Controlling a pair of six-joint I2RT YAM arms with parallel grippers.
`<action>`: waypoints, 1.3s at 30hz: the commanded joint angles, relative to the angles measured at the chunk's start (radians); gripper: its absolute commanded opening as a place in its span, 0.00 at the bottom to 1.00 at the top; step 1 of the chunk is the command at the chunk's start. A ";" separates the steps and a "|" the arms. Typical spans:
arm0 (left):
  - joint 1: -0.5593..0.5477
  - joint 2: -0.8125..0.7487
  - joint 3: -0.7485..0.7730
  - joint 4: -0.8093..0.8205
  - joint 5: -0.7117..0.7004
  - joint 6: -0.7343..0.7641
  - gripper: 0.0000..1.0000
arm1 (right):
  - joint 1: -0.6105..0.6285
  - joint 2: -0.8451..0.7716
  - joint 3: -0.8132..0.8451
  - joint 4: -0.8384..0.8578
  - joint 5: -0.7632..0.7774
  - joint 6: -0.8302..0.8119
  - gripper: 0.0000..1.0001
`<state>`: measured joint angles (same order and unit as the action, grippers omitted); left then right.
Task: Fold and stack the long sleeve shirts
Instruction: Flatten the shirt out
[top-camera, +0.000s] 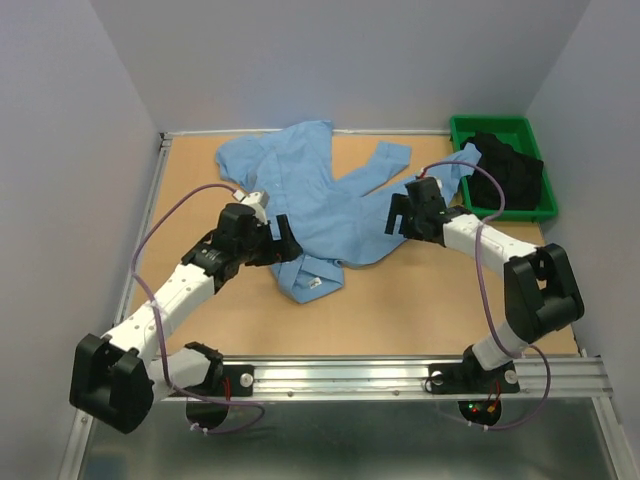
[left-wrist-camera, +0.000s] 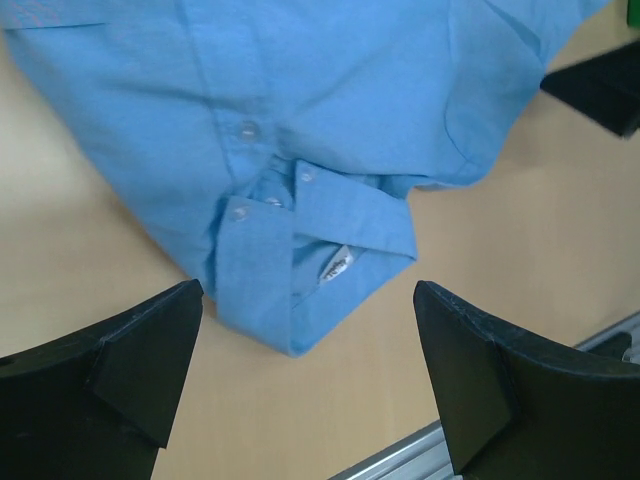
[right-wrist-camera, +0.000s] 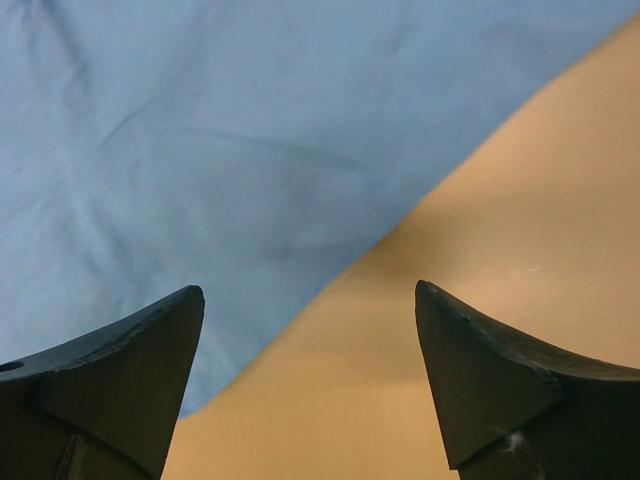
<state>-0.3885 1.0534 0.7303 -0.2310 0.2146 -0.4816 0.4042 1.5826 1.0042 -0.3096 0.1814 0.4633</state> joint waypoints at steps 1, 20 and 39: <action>-0.082 0.065 0.086 0.071 -0.027 0.035 0.99 | -0.088 -0.007 0.013 0.021 0.099 0.031 0.91; -0.099 -0.033 0.084 -0.045 -0.303 0.043 0.99 | -0.166 0.338 0.237 0.078 0.024 -0.129 0.74; -0.078 -0.162 0.285 -0.180 -0.483 0.113 0.99 | -0.151 0.048 0.606 0.052 -0.040 -0.304 0.01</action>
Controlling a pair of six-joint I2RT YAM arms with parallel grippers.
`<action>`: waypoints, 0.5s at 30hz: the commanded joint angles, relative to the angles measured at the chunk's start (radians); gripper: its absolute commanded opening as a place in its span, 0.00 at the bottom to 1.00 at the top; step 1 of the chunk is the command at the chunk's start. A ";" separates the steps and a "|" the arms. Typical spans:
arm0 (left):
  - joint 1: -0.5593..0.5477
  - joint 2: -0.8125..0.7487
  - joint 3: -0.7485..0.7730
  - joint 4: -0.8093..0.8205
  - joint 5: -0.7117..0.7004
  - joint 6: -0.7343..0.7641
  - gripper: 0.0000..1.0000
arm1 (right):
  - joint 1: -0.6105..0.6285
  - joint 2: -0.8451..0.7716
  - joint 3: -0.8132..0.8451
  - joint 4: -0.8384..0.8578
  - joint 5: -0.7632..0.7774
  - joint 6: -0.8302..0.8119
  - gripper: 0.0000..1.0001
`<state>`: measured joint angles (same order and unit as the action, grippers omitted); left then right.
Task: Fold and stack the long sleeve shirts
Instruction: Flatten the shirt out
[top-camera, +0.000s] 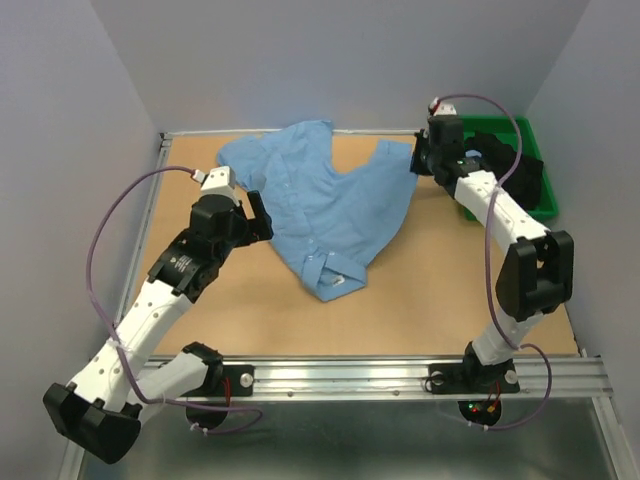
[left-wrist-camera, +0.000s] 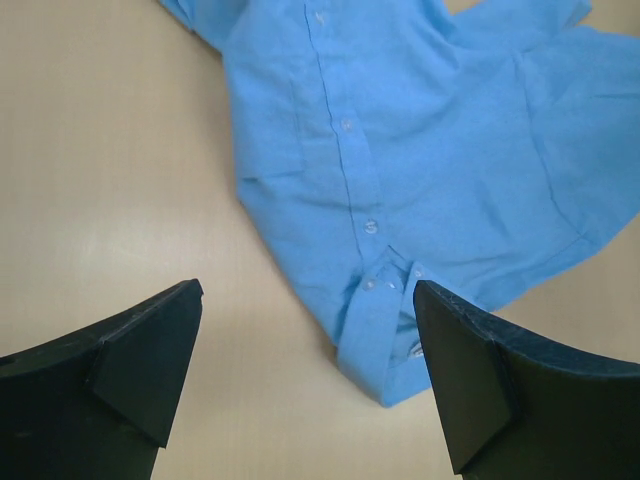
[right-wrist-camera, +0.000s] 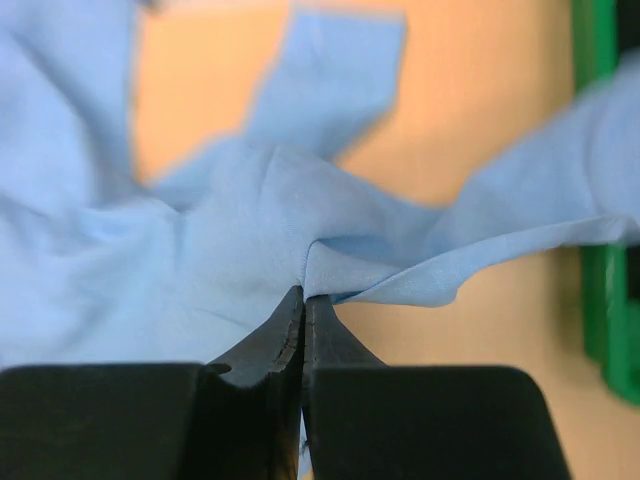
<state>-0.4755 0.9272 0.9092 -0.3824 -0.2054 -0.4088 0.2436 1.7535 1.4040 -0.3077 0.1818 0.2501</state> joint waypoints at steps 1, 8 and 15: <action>0.009 -0.039 0.123 -0.038 -0.068 0.044 0.99 | 0.014 -0.126 0.239 0.050 -0.060 -0.103 0.01; 0.012 -0.097 0.272 -0.093 -0.138 0.061 0.99 | 0.187 -0.089 0.487 0.024 -0.209 -0.181 0.01; 0.014 -0.224 0.344 -0.159 -0.241 0.022 0.98 | 0.577 0.053 0.533 0.013 -0.392 -0.172 0.01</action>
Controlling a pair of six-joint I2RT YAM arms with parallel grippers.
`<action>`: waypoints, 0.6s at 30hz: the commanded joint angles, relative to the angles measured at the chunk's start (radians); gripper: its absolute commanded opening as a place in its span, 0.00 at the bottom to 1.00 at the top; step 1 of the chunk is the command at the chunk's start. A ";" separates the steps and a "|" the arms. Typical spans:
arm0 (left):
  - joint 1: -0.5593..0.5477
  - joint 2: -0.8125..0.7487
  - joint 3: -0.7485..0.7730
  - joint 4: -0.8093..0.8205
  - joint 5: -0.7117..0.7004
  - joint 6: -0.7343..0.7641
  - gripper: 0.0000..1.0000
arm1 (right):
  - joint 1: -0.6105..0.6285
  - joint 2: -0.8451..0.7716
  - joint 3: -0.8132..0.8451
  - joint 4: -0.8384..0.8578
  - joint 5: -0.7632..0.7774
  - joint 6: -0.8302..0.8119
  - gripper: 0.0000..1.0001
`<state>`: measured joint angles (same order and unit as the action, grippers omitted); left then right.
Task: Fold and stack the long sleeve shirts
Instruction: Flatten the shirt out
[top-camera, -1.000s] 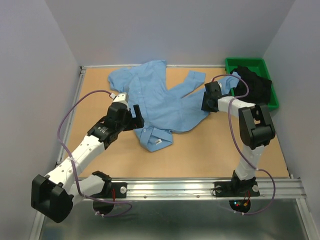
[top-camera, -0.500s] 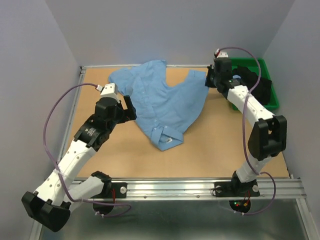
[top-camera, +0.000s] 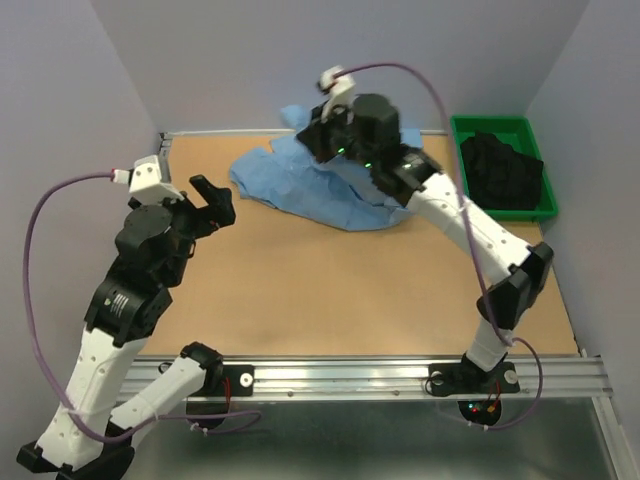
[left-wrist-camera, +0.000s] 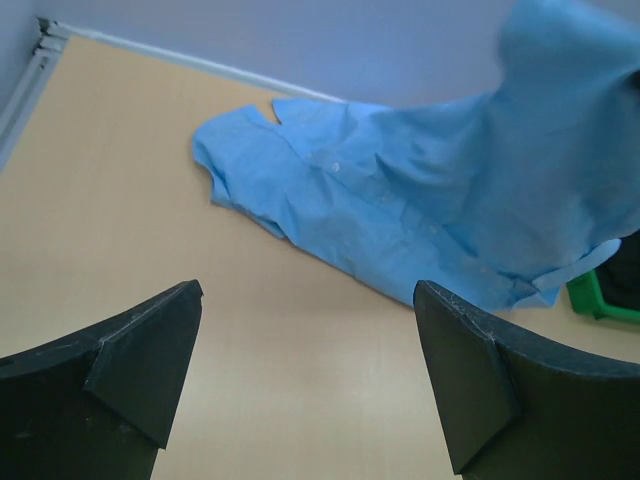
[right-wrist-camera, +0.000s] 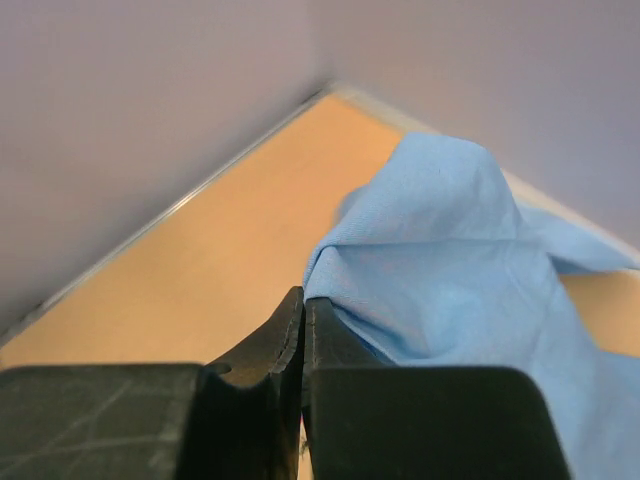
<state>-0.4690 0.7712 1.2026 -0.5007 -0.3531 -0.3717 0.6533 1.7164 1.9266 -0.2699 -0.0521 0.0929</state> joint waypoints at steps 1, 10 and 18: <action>0.006 -0.084 0.049 -0.045 -0.112 -0.022 0.98 | 0.201 0.107 0.002 -0.029 -0.204 -0.016 0.01; 0.006 -0.210 0.003 -0.075 -0.191 -0.068 0.97 | 0.428 0.193 -0.205 -0.296 -0.440 -0.048 0.08; 0.006 -0.165 -0.060 -0.016 -0.127 -0.067 0.97 | 0.430 0.006 -0.478 -0.480 -0.335 -0.114 0.14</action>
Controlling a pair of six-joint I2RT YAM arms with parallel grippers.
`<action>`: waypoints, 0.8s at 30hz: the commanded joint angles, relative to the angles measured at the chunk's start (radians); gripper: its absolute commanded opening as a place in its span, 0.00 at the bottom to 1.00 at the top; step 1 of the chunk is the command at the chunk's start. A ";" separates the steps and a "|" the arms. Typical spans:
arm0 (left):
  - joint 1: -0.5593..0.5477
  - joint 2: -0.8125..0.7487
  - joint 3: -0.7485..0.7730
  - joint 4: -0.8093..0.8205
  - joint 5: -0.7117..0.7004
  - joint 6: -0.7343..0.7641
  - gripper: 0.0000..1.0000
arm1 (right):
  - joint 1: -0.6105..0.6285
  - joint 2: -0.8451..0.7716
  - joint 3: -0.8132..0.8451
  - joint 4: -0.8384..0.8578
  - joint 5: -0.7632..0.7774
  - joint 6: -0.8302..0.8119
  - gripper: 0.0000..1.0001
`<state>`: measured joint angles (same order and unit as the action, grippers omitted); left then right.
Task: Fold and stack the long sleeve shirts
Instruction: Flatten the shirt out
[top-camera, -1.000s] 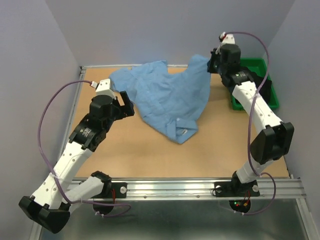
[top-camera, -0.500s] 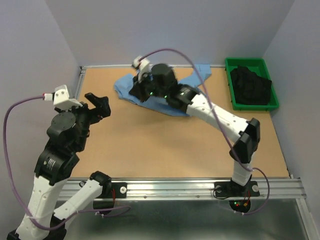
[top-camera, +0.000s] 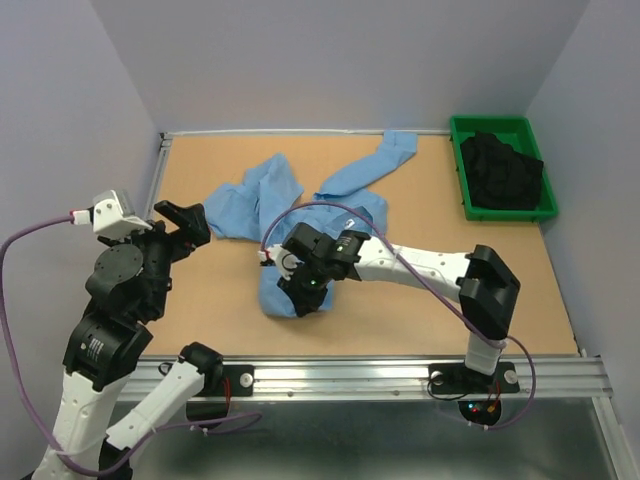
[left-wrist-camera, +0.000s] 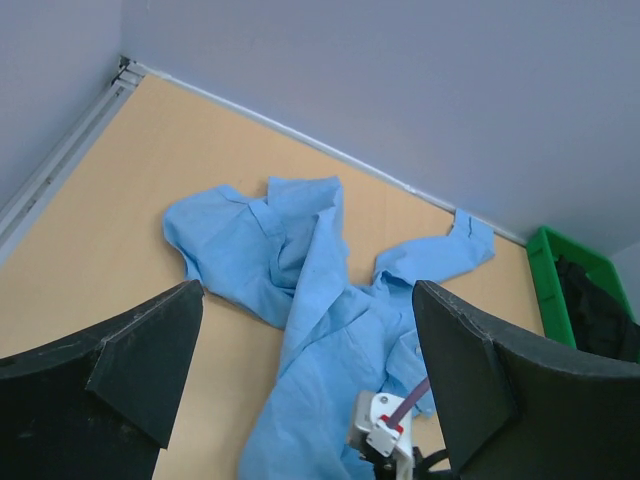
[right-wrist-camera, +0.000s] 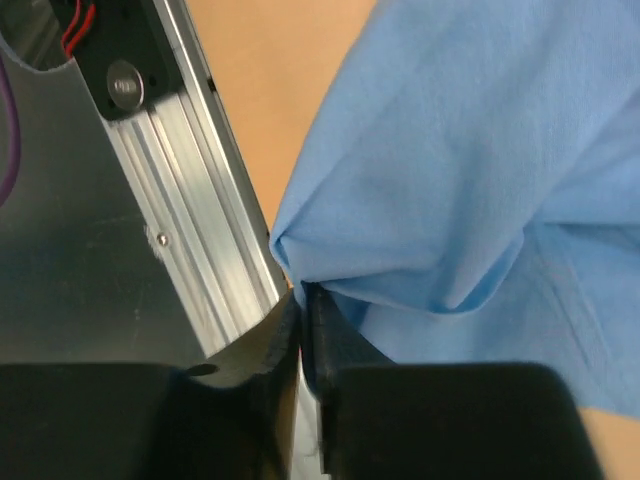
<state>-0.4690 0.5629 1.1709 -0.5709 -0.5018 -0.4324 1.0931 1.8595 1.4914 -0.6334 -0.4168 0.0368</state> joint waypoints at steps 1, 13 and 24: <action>0.006 0.052 -0.045 0.081 0.041 -0.006 0.97 | -0.010 -0.144 -0.066 -0.144 0.036 -0.058 0.28; 0.007 0.303 -0.207 0.305 0.195 -0.029 0.97 | -0.191 -0.397 -0.192 -0.079 0.445 0.116 0.61; 0.007 0.664 -0.143 0.428 0.342 0.099 0.98 | -0.303 -0.289 -0.146 0.095 0.673 0.401 0.74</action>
<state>-0.4683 1.1667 0.9661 -0.2249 -0.2077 -0.4072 0.7921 1.5314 1.3159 -0.6659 0.1680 0.2955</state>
